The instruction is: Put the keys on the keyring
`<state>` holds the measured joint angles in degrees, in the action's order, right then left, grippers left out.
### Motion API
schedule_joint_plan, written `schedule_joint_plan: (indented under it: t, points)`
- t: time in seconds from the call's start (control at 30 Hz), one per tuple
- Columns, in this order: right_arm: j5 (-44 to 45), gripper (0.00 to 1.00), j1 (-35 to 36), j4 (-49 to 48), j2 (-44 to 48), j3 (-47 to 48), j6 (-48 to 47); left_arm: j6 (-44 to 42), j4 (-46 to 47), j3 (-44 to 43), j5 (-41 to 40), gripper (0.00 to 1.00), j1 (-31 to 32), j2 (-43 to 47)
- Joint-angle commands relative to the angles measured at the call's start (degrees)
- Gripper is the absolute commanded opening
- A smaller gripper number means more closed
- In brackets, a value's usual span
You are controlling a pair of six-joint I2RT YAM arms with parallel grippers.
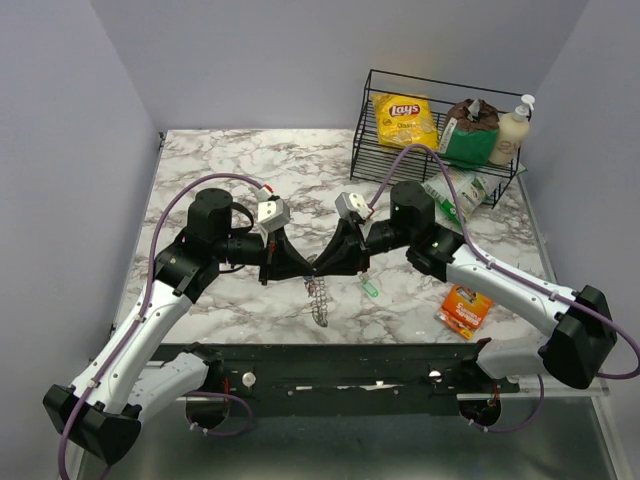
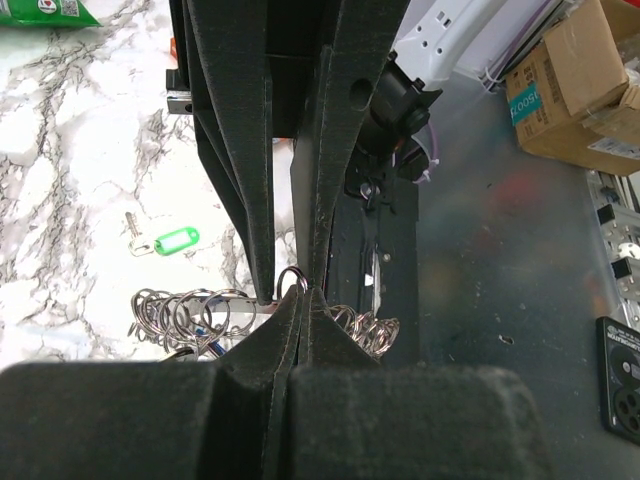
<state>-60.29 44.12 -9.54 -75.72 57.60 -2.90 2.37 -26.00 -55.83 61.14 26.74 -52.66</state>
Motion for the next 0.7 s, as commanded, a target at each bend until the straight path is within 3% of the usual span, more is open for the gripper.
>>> schedule_joint_plan:
  t: [0.0,0.03,0.1,0.17,0.5,0.67]
  points:
    - [1.0,0.27,-0.3,-0.8,0.6,0.3,-0.2,-1.0,0.0,-0.9,2.8,0.00,0.3,1.1]
    - [1.1,0.28,-0.3,-0.9,0.8,0.3,-0.2,-1.2,-0.5,-0.9,2.8,0.00,0.2,1.1]
    - [2.1,0.38,-0.3,-0.7,1.0,0.3,-0.2,-1.8,-1.1,-1.0,2.6,0.00,0.3,1.0]
    - [2.8,0.41,-0.3,-0.7,1.4,0.0,-0.2,-2.0,-1.5,-1.1,2.5,0.00,0.3,1.0]
    - [3.8,0.38,-0.3,0.0,1.9,-0.1,-0.2,-2.1,-2.0,-1.1,2.4,0.00,0.2,1.1]
    - [4.4,0.31,-0.3,1.0,2.1,-0.1,-0.9,-2.1,-2.1,-1.3,2.6,0.00,0.2,1.2]
